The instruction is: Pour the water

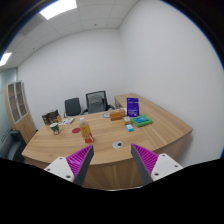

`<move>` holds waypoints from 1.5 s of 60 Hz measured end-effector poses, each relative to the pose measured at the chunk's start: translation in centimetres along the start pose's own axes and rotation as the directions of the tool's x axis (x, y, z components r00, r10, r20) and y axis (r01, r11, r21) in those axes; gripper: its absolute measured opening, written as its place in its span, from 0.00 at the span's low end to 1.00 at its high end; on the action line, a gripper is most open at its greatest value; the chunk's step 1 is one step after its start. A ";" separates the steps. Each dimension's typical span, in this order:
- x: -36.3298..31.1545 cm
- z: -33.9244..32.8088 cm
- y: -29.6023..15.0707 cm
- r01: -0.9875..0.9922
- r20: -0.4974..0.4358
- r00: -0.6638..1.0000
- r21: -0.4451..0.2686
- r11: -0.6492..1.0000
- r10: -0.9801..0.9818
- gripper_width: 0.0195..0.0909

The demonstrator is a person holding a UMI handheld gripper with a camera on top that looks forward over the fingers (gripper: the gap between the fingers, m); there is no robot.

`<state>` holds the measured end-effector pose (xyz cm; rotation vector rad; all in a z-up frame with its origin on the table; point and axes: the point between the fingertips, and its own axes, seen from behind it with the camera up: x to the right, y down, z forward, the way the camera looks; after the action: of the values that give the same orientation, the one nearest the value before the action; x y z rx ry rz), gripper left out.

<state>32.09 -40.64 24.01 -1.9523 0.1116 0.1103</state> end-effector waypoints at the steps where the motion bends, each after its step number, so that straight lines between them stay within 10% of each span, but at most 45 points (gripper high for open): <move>1: -0.1 0.0 0.0 0.000 0.001 1.000 0.000 1.000 0.000 0.90; 26: -5.9 4.8 1.9 0.031 -0.005 0.999 -0.001 1.000 -0.031 0.89; 69: -18.9 42.3 3.8 0.133 0.133 0.981 0.090 0.987 -0.144 0.89; 71: -19.5 43.0 3.5 0.137 0.129 0.980 0.105 0.985 -0.151 0.83; 73: -20.0 43.4 3.6 0.146 0.140 0.977 0.110 0.983 -0.161 0.53; 90: -20.0 44.4 3.1 0.139 0.105 0.982 0.147 0.979 -0.155 0.44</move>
<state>10.81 -0.13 7.20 -1.8042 -0.1002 0.1147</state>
